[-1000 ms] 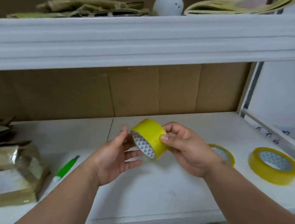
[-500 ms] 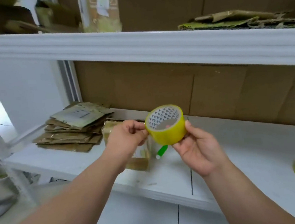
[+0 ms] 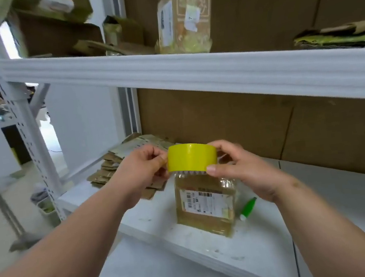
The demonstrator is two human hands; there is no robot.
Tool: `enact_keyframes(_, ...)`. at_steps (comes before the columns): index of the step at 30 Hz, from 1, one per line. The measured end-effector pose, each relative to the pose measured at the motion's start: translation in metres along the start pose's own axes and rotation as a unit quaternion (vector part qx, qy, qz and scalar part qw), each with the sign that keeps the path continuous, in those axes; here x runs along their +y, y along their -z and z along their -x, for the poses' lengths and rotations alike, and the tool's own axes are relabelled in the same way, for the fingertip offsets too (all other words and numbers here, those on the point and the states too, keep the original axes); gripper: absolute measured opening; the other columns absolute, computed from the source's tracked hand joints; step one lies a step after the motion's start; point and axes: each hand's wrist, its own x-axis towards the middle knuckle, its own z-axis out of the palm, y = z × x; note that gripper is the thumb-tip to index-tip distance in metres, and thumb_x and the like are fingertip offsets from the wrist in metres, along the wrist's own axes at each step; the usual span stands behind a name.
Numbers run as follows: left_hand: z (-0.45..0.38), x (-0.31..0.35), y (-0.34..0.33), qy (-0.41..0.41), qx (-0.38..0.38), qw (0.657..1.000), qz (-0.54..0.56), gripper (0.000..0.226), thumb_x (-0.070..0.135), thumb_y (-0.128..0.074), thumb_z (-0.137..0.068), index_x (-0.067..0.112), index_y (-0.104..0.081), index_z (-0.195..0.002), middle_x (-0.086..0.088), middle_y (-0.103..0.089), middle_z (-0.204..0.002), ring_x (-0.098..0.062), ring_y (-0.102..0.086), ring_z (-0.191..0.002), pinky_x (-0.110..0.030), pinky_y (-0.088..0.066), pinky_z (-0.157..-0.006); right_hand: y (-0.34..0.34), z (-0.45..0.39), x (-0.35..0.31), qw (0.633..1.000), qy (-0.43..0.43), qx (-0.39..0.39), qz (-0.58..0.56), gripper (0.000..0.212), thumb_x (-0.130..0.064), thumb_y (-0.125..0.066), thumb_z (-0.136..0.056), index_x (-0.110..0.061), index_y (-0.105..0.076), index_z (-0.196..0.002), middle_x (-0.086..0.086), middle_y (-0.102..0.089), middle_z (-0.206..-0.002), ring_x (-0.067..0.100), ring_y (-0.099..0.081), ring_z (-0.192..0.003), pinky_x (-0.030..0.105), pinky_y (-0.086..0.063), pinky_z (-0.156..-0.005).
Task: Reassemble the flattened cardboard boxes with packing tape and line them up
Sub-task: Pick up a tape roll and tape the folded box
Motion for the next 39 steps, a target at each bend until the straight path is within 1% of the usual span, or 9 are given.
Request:
enact_keyframes(5, -0.03, 0.01, -0.003, 0.026, -0.014, 0.999, 0.044, 0.017, 0.005, -0.053, -0.1, 0.01, -0.06, -0.085, -0.004, -0.062, -0.059, -0.014, -0.058, -0.058, -0.032, -0.062, -0.067, 0.0, -0.035, -0.004, 0.997, 0.024, 0.063, -0.028, 0.075, -0.071, -0.068, -0.061, -0.018, -0.062, -0.114, 0.006, -0.069, -0.114, 0.017, -0.063, -0.112, 0.038, -0.048, -0.095)
enact_keyframes(7, -0.042, 0.012, -0.009, 0.04, -0.023, 0.997, 0.055, 0.017, 0.004, -0.051, -0.101, 0.009, -0.059, -0.087, -0.003, -0.062, -0.057, -0.013, -0.057, -0.055, -0.028, -0.06, -0.058, 0.007, -0.044, 0.002, 0.997, 0.024, 0.077, -0.02, 0.085, -0.087, -0.063, -0.054, -0.026, -0.066, -0.112, 0.001, -0.07, -0.113, 0.021, -0.061, -0.115, 0.042, -0.044, -0.105)
enact_keyframes(9, -0.053, 0.011, -0.015, 0.056, -0.04, 0.996, 0.06, 0.014, 0.003, -0.048, -0.102, 0.006, -0.059, -0.093, -0.005, -0.061, -0.059, -0.012, -0.056, -0.053, -0.03, -0.061, -0.058, 0.012, -0.052, 0.01, 0.994, 0.037, 0.089, -0.05, 0.066, -0.089, -0.065, -0.05, -0.036, -0.069, -0.089, -0.006, -0.071, -0.094, 0.025, -0.064, -0.109, 0.052, -0.044, -0.105)
enact_keyframes(13, -0.074, 0.002, -0.018, 0.095, -0.056, 0.991, 0.071, 0.015, -0.001, -0.046, -0.101, 0.004, -0.059, -0.095, -0.007, -0.058, -0.065, -0.01, -0.053, -0.049, -0.033, -0.062, -0.06, 0.016, -0.064, 0.02, 0.992, 0.015, 0.108, -0.059, 0.048, -0.083, -0.069, -0.054, -0.04, -0.065, -0.076, -0.015, -0.066, -0.078, 0.02, -0.065, -0.095, 0.05, -0.049, -0.1)
enact_keyframes(18, -0.094, -0.012, -0.01, 0.117, -0.096, 0.987, 0.055, 0.014, 0.0, -0.048, -0.1, 0.006, -0.059, -0.095, -0.008, -0.053, -0.075, -0.01, -0.053, -0.05, -0.033, -0.061, -0.057, 0.014, -0.066, 0.033, 0.984, -0.023, 0.11, -0.138, 0.04, -0.05, -0.074, -0.074, -0.018, -0.051, -0.079, -0.011, -0.06, -0.062, 0.01, -0.059, -0.066, 0.032, -0.046, -0.067)
enact_keyframes(22, -0.101, -0.017, -0.015, 0.119, -0.113, 0.985, 0.06, 0.012, 0.002, -0.047, -0.102, 0.003, -0.059, -0.101, -0.009, -0.05, -0.074, -0.011, -0.053, -0.048, -0.037, -0.062, -0.058, 0.02, -0.066, 0.026, 0.982, -0.02, 0.104, -0.154, 0.036, -0.035, -0.08, -0.066, -0.014, -0.056, -0.081, -0.004, -0.059, -0.067, 0.01, -0.057, -0.064, 0.027, -0.044, -0.059)
enact_keyframes(26, -0.107, -0.02, -0.008, 0.115, -0.123, 0.984, 0.059, 0.012, 0.004, -0.046, -0.102, 0.005, -0.057, -0.098, -0.012, -0.048, -0.075, -0.012, -0.052, -0.049, -0.039, -0.062, -0.059, 0.03, -0.058, 0.024, 0.987, -0.026, 0.107, -0.117, 0.042, -0.04, -0.081, -0.051, -0.015, -0.065, -0.081, 0.0, -0.063, -0.073, 0.013, -0.06, -0.069, 0.031, -0.05, -0.064)
enact_keyframes(34, -0.106, -0.037, -0.013, 0.136, -0.137, 0.981, 0.028, 0.014, 0.006, -0.043, -0.104, 0.005, -0.055, -0.098, -0.012, -0.051, -0.074, -0.015, -0.06, -0.051, -0.031, -0.06, -0.053, 0.026, -0.054, 0.029, 0.99, -0.066, 0.128, 0.0, 0.059, -0.064, -0.075, -0.053, -0.023, -0.07, -0.096, -0.015, -0.067, -0.073, 0.001, -0.061, -0.068, 0.029, -0.044, -0.072)
enact_keyframes(39, -0.108, -0.053, -0.006, 0.129, -0.127, 0.981, -0.068, 0.017, 0.026, -0.046, -0.104, 0.013, -0.054, -0.097, -0.019, -0.072, -0.072, -0.029, -0.067, -0.069, -0.042, -0.04, -0.076, 0.018, -0.054, 0.028, 0.99, -0.076, 0.111, 0.048, 0.071, -0.069, -0.073, -0.046, -0.031, -0.065, -0.105, -0.009, -0.073, -0.099, 0.005, -0.07, -0.09, 0.029, -0.056, -0.083)
